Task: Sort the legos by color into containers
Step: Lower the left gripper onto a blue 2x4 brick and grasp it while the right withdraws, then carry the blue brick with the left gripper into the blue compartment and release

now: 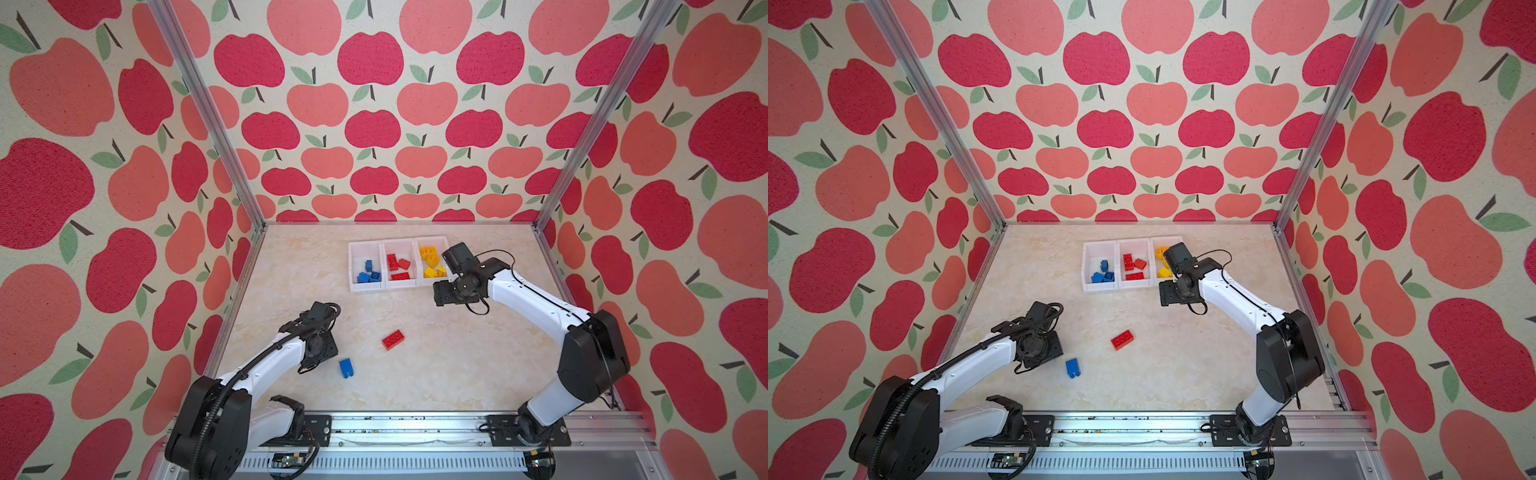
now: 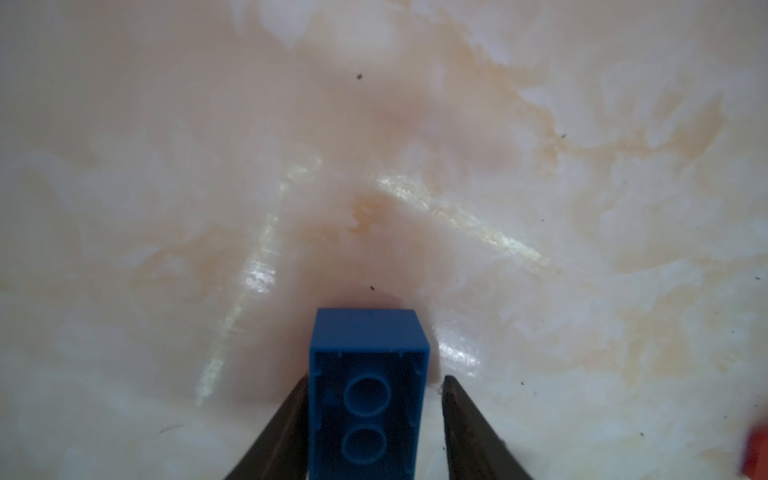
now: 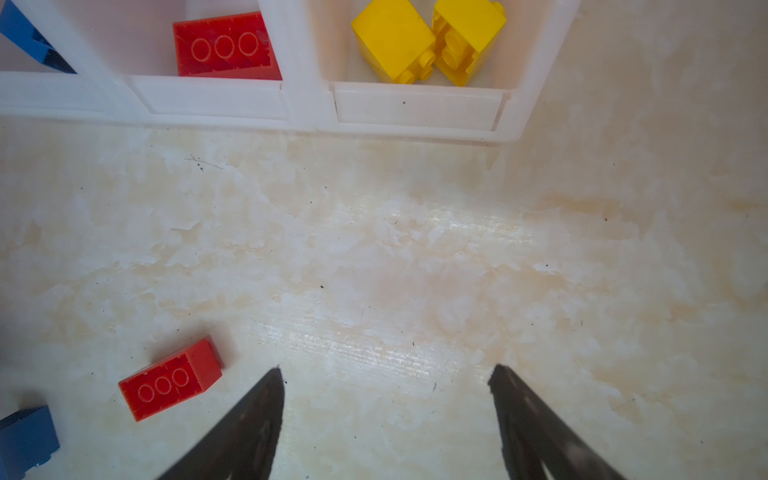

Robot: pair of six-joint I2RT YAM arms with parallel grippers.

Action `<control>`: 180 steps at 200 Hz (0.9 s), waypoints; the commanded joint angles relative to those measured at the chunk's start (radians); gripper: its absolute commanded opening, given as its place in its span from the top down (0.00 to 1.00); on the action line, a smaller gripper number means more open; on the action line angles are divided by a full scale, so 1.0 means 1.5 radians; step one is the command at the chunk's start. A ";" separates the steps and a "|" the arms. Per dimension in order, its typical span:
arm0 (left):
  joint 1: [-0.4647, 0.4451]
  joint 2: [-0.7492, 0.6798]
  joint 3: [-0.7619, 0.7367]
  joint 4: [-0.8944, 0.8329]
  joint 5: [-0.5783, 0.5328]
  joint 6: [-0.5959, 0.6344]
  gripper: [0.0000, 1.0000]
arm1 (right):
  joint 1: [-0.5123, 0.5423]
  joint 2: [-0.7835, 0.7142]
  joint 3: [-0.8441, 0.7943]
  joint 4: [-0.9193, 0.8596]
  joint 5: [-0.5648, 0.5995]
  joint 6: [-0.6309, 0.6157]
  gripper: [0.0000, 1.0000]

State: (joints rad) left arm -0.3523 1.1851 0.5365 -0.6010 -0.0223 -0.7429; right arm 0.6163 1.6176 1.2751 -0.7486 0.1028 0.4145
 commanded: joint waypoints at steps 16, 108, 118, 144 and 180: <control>-0.005 0.008 -0.001 -0.004 0.004 -0.008 0.59 | 0.004 -0.028 -0.017 0.006 0.000 0.014 0.20; -0.036 -0.007 0.101 -0.052 -0.027 0.009 0.69 | 0.004 -0.062 -0.067 0.023 0.000 0.038 0.20; -0.043 -0.006 0.120 -0.051 -0.034 0.017 0.70 | 0.004 -0.069 -0.076 0.026 -0.001 0.043 0.20; -0.055 0.002 0.173 -0.034 -0.050 0.047 0.70 | 0.005 -0.085 -0.098 0.032 -0.001 0.055 0.20; -0.061 0.063 0.269 -0.010 -0.056 0.116 0.71 | 0.005 -0.092 -0.106 0.034 -0.005 0.058 0.20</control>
State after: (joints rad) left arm -0.4370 1.2217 0.8486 -0.6392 -0.0723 -0.6621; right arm 0.6163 1.5074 1.1278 -0.7040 0.1024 0.4755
